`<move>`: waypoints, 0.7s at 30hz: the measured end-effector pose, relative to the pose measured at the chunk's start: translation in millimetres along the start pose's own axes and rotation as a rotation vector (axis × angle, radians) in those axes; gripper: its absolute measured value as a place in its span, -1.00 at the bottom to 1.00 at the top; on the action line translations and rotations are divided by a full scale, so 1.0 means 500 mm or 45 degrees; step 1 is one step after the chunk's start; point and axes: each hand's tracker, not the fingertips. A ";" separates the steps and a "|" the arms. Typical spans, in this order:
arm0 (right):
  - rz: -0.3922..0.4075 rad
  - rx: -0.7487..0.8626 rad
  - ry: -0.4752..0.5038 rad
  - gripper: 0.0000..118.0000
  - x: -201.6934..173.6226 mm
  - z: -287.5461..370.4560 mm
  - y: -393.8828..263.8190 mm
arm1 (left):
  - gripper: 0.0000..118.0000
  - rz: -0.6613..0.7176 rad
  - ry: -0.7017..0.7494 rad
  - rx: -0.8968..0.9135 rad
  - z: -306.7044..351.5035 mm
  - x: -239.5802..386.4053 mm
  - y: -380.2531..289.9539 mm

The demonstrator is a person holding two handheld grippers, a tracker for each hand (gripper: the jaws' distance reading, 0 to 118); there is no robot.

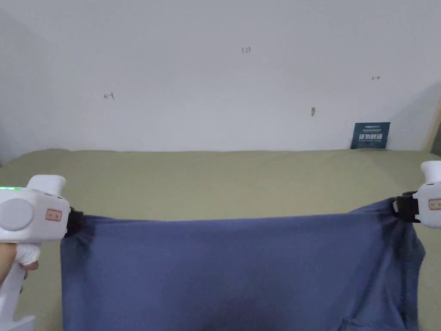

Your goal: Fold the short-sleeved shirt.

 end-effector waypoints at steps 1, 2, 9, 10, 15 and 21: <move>0.018 0.033 -0.004 -0.99 -0.004 0.026 0.016 | -0.99 0.006 -0.007 0.017 0.025 -0.005 0.018; 0.029 0.059 -0.006 -0.99 -0.007 0.048 0.032 | -1.00 0.017 0.001 0.049 0.047 -0.005 0.032; 0.019 0.210 -0.048 -0.99 -0.018 0.127 0.191 | -1.00 0.031 0.050 0.191 0.153 0.007 0.179; 0.023 0.228 -0.057 -0.99 -0.021 0.131 0.217 | -0.99 0.030 0.059 0.210 0.157 0.010 0.202; 0.027 0.310 -0.112 -0.99 -0.026 0.121 0.351 | -1.00 0.003 0.133 0.278 0.161 0.038 0.314; 0.021 0.367 -0.184 -0.99 -0.019 0.064 0.501 | -1.00 0.006 0.180 0.361 0.125 0.066 0.453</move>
